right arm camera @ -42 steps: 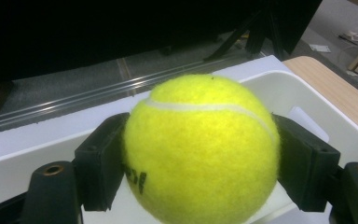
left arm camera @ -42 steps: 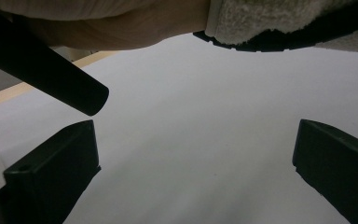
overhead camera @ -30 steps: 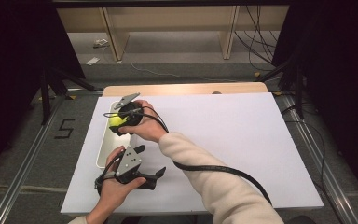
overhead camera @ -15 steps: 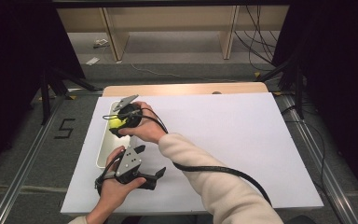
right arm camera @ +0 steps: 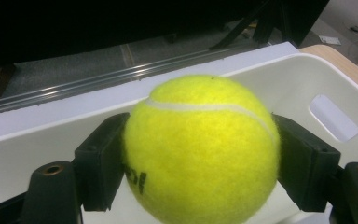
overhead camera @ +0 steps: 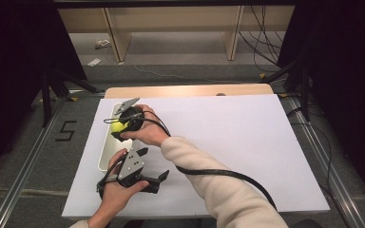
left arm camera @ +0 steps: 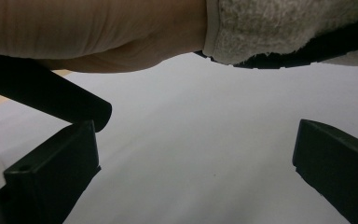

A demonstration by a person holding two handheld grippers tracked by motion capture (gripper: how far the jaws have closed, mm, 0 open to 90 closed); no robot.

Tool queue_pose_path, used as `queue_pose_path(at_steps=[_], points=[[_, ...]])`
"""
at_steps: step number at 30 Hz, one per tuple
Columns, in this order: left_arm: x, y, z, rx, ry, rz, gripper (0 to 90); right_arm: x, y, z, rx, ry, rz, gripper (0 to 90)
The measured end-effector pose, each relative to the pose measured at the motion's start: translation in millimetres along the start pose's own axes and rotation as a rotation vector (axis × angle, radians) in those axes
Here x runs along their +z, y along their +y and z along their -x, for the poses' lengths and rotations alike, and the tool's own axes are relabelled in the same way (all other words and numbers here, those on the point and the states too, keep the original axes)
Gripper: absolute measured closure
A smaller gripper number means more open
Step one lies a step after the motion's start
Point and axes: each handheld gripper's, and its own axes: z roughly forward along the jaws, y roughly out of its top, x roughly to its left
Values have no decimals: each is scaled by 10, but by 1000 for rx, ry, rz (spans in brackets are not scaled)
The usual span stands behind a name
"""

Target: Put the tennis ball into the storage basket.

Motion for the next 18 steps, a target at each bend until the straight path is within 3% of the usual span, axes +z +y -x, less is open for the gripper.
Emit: queue_pose_path(at_steps=[18], points=[[-1,-1,0,1,1,-1,0,27,-20,8,-3,1,-20,260]])
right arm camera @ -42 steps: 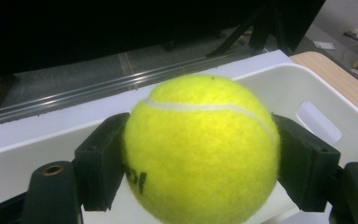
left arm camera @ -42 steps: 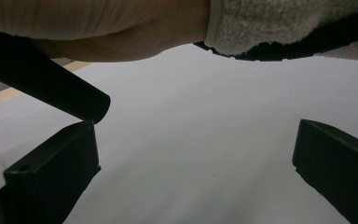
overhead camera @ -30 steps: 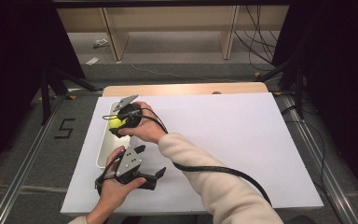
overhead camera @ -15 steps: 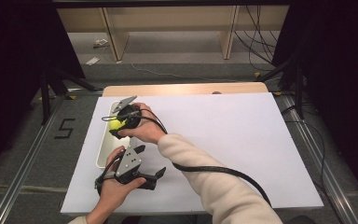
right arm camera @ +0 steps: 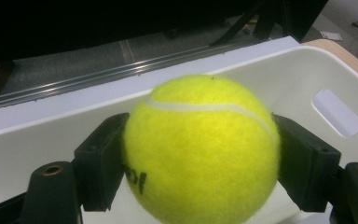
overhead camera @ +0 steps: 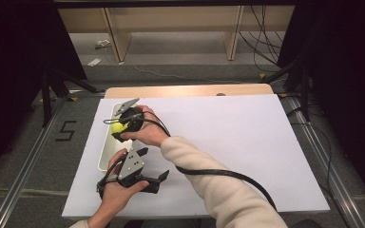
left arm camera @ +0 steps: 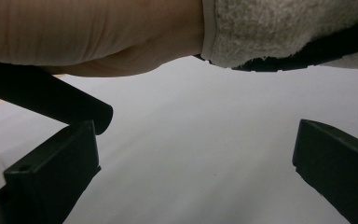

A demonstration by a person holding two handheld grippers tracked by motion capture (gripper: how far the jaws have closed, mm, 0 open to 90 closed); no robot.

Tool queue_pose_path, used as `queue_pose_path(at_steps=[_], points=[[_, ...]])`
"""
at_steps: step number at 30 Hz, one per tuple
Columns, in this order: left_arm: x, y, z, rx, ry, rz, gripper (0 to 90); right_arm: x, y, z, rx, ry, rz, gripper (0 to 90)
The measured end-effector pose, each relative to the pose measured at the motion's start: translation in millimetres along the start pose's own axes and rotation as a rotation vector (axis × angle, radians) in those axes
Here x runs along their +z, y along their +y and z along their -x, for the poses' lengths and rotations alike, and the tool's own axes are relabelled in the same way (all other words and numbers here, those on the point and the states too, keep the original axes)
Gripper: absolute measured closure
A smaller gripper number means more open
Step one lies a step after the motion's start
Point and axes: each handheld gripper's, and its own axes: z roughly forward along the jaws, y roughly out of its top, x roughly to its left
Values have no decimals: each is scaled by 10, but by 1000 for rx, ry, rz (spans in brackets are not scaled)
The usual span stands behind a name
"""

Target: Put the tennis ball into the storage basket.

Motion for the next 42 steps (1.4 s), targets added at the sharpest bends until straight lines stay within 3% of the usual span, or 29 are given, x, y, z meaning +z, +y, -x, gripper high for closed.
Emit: queue_pose_path(at_steps=[26,42], points=[[0,1,1,-1,-2,1,0,10,-6,2,1,-19,20,227],[3,-1,0,-2,-2,-1,0,-213,-7,113,49,-36,77,182]])
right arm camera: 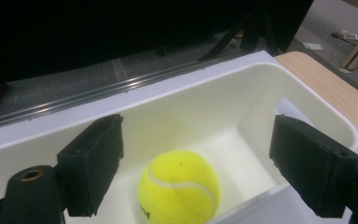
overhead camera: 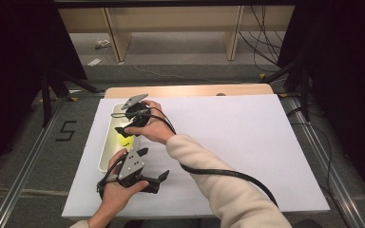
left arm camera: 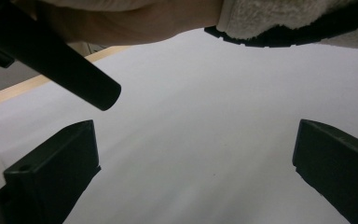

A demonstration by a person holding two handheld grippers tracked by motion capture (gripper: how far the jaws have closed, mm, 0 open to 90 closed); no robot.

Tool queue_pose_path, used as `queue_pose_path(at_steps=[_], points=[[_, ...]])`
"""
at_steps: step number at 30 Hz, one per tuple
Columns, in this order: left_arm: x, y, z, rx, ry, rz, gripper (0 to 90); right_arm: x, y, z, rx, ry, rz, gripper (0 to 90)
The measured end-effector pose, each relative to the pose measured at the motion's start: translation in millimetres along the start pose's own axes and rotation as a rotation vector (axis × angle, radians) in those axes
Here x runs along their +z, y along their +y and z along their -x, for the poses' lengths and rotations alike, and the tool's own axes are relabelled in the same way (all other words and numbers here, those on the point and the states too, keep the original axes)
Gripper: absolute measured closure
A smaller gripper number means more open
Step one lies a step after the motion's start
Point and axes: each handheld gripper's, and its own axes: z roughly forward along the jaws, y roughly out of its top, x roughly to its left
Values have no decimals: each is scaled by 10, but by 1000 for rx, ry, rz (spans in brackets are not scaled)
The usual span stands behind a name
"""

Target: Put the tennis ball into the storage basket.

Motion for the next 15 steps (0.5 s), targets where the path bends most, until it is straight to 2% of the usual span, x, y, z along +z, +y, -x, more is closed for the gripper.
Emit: queue_pose_path(at_steps=[15], points=[[-3,-2,-6,-4,6,0,0,-358,-136,171,47,-27,40,164]])
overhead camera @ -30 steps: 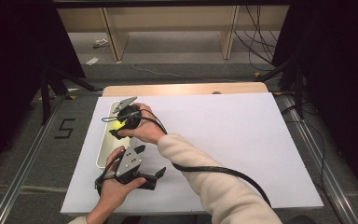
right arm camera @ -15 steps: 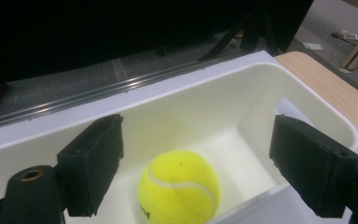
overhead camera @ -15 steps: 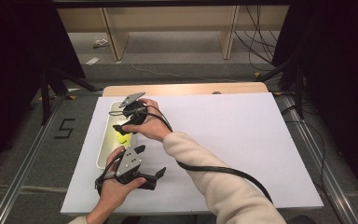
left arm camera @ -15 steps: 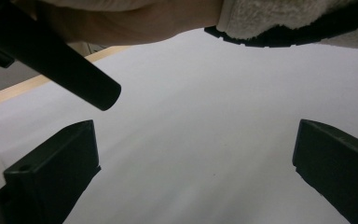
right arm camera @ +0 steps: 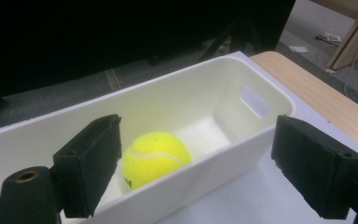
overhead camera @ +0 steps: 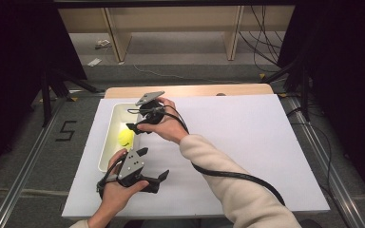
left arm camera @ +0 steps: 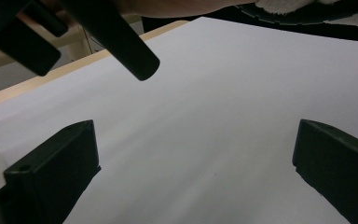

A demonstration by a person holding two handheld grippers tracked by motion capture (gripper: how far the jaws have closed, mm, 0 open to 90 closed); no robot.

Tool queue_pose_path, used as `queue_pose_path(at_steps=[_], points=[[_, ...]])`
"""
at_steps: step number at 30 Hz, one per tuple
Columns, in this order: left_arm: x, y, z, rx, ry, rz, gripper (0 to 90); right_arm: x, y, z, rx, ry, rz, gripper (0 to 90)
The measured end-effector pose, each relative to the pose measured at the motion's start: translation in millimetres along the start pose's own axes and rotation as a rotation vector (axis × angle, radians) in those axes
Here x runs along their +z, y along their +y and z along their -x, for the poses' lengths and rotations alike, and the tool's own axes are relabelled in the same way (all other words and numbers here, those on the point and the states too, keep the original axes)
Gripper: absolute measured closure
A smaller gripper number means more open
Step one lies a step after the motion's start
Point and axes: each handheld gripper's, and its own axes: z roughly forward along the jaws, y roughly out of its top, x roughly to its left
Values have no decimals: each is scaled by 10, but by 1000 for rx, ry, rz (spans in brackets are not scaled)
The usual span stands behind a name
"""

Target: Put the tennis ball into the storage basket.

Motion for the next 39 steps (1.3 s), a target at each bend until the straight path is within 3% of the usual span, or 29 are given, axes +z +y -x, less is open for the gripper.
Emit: queue_pose_path(at_steps=[24,39], points=[[2,0,-3,-4,4,1,0,-521,-280,228,50,-54,37,158],[-3,5,-8,-4,8,5,0,-790,-457,320,53,-84,37,158]])
